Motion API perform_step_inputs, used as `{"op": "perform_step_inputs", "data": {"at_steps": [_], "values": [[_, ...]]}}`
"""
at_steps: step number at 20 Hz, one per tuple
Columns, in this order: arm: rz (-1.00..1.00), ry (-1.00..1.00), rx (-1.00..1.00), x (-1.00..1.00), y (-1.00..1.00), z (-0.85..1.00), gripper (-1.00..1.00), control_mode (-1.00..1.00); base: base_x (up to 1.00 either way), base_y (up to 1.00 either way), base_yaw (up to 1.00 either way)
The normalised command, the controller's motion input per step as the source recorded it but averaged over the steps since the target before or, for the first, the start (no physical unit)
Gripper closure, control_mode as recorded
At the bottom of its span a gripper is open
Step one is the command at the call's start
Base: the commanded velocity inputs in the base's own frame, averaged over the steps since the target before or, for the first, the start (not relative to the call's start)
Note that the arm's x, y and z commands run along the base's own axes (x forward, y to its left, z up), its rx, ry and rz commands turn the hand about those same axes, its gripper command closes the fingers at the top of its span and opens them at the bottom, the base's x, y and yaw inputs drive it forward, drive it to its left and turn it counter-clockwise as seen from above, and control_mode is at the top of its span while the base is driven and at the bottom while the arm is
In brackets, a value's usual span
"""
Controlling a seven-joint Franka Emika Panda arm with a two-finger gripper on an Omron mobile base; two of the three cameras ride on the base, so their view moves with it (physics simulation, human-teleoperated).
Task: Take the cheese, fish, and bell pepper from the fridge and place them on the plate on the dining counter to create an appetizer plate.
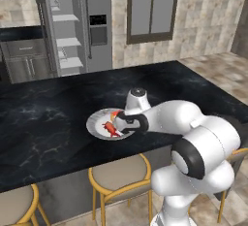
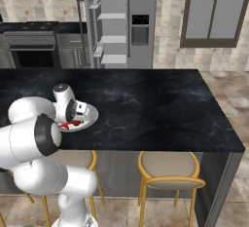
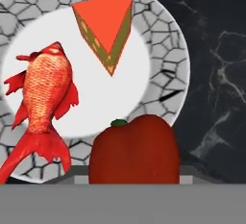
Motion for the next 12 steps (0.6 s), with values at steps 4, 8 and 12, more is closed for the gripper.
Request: {"op": "perform_step_inputs", "data": {"at_steps": [4, 8, 12], "values": [[0.00, 0.00, 0.00, 0.30, 0.22, -0.26, 1.00, -1.00, 0.00, 0.00, 0.00], [0.00, 0.00, 0.00, 0.10, 0.16, -0.22, 1.00, -1.00, 0.00, 0.00, 0.00], [0.00, 0.00, 0.00, 0.11, 0.13, -0.17, 1.00, -1.00, 0.00, 0.00, 0.00]]}}
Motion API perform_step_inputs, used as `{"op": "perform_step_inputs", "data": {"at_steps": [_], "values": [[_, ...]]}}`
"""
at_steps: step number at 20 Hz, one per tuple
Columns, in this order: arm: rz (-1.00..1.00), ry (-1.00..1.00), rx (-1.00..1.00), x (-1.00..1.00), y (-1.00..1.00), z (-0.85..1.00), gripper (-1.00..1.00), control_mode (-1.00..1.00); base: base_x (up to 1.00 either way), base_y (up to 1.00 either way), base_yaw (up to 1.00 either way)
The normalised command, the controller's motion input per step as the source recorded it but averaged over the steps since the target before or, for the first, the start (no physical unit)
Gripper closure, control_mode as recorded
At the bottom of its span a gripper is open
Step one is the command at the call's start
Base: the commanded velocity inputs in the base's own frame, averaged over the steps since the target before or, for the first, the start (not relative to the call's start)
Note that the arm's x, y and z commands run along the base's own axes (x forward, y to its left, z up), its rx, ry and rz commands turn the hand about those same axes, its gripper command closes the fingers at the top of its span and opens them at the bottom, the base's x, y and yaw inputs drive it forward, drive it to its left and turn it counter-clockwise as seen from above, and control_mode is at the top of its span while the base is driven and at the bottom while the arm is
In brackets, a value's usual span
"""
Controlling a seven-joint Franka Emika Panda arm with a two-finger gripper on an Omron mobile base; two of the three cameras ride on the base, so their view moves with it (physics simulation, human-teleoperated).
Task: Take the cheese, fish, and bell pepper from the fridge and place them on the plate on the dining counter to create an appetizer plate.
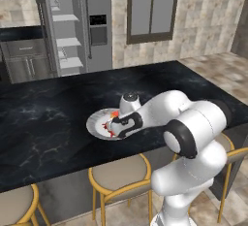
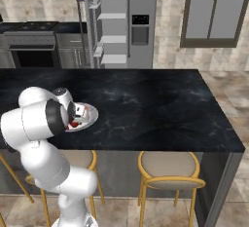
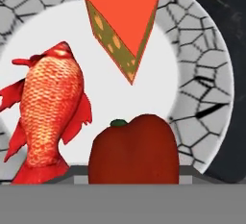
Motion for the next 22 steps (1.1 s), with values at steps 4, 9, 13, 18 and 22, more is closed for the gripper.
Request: {"op": "perform_step_inputs", "data": {"at_steps": [4, 9, 13, 18, 22], "values": [[0.00, 0.00, 0.00, 0.04, 0.12, -0.14, -1.00, -1.00, 0.00, 0.00, 0.00], [0.00, 0.00, 0.00, 0.00, 0.09, -0.05, -1.00, -1.00, 0.00, 0.00, 0.00], [0.00, 0.00, 0.00, 0.00, 0.00, 0.00, -1.00, -1.00, 0.00, 0.00, 0.00], [0.00, 0.00, 0.00, 0.00, 0.00, 0.00, -1.00, -1.00, 0.00, 0.00, 0.00], [-0.01, -0.04, 0.00, 0.00, 0.00, 0.18, -1.00, -1.00, 0.00, 0.00, 0.00]]}}
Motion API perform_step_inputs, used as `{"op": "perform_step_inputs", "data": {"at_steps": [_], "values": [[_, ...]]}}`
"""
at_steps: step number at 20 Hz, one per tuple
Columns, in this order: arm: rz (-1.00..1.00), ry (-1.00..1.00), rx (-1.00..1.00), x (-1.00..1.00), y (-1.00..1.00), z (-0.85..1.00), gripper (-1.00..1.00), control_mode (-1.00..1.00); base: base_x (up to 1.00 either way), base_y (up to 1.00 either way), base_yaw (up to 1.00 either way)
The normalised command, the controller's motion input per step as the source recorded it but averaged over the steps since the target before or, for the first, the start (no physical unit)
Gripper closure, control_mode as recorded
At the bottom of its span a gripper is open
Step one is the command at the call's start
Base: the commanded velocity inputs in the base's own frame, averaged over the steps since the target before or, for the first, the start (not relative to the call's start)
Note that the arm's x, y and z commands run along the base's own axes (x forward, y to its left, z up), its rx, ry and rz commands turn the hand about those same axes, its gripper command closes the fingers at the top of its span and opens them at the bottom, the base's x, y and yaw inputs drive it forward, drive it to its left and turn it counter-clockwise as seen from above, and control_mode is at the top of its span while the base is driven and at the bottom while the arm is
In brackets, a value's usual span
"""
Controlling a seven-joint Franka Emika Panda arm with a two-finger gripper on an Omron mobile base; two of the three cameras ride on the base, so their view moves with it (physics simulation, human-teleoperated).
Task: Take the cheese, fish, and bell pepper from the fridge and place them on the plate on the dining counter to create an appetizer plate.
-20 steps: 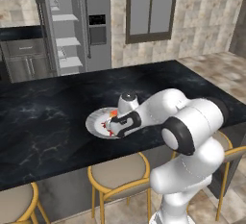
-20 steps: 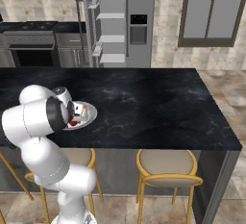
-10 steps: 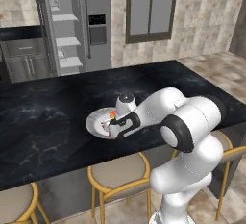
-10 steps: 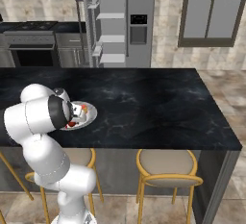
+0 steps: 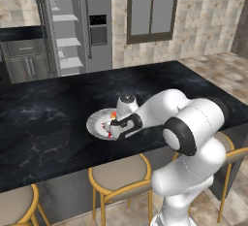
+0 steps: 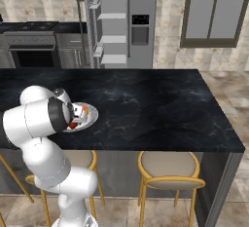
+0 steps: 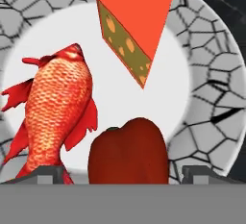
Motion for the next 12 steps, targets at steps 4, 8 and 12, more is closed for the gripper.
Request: {"op": "perform_step_inputs", "data": {"at_steps": [4, 8, 12], "values": [[-0.02, -0.12, 0.02, -0.52, 0.00, 0.89, -1.00, -1.00, 0.00, 0.00, 0.00], [-0.02, -0.15, 0.09, -0.97, 0.00, 1.00, -1.00, -1.00, 0.00, 0.00, 0.00], [-0.02, -0.08, 0.13, -1.00, -0.04, 1.00, -1.00, -1.00, 0.00, 0.00, 0.00]]}}
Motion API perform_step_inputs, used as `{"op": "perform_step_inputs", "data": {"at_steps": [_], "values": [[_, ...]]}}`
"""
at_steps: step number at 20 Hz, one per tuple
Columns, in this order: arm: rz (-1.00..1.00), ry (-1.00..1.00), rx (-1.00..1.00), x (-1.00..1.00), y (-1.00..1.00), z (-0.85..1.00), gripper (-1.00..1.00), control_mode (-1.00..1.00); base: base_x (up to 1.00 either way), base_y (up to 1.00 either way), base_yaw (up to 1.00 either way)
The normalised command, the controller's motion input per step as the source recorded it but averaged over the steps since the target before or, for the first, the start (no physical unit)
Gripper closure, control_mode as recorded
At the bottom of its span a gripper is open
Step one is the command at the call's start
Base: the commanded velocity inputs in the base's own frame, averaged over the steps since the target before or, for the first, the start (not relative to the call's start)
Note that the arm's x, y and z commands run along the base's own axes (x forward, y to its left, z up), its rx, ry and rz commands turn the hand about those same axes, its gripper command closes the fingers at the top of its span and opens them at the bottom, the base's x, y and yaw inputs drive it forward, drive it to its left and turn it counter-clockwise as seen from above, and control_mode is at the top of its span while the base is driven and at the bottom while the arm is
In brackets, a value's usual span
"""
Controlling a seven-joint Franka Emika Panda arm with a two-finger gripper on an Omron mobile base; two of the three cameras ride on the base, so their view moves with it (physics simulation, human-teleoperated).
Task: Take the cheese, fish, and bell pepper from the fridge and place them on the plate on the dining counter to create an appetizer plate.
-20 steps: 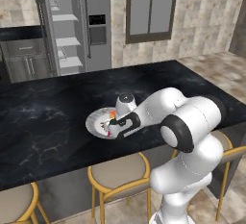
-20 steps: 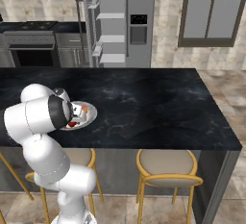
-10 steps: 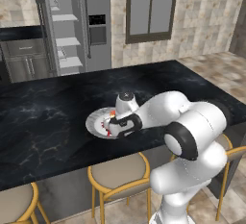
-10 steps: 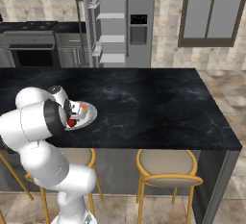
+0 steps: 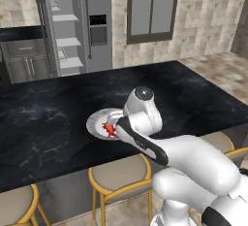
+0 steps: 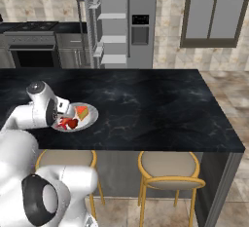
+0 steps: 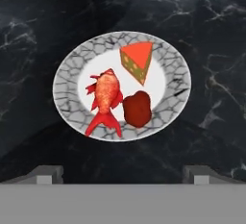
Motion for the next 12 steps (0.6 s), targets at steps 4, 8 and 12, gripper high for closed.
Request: {"op": "perform_step_inputs", "data": {"at_steps": [4, 8, 12], "values": [[-0.04, 0.00, 0.19, -1.00, -0.15, 1.00, -1.00, -1.00, 0.00, 0.00, 0.00], [-0.03, 0.04, 0.15, -1.00, -0.13, 1.00, -1.00, -1.00, 0.00, 0.00, 0.00], [-0.04, 0.07, 0.04, -1.00, -0.18, 1.00, -1.00, -1.00, 0.00, 0.00, 0.00]]}}
